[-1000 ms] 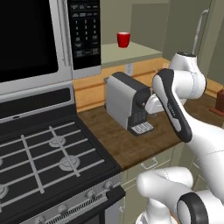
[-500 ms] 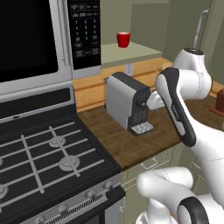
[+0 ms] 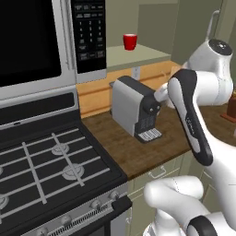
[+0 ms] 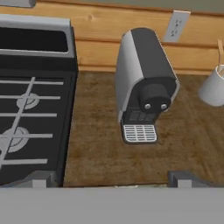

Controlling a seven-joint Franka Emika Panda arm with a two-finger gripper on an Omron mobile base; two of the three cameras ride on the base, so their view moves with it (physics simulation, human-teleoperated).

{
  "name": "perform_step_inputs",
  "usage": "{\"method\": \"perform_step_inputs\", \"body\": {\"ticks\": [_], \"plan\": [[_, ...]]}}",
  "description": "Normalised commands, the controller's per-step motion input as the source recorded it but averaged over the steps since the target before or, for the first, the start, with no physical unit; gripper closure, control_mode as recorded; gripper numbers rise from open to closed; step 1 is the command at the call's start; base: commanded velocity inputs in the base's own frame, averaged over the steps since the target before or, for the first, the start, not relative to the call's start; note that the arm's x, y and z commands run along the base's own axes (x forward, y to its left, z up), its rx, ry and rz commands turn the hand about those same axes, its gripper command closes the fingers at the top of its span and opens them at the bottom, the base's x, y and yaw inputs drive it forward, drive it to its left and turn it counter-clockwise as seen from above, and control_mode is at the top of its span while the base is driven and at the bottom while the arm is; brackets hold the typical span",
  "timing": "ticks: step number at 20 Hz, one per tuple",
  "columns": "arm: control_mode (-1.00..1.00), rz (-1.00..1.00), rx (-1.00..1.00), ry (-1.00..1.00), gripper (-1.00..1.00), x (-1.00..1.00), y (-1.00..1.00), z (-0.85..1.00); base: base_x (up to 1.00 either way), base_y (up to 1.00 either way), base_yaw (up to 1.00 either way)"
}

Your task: Gather all objects into one cabinet and sort the glasses and bowls to opposite sides.

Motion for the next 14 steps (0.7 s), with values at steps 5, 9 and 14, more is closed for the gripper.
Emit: {"method": "perform_step_inputs", "body": {"ticks": [5,9,14], "plan": [[-1.0,-0.1,-0.01,0.0,-1.0,0.57,0.1,0.39,0.0,0.0,0.0],[-1.0,-0.11,0.01,0.0,-1.0,0.57,0.0,0.66,0.0,0.0,0.0],[-1.0,-0.01,0.04,-0.02,-1.0,0.02,0.0,0.5,0.0,0.0,0.0]]}}
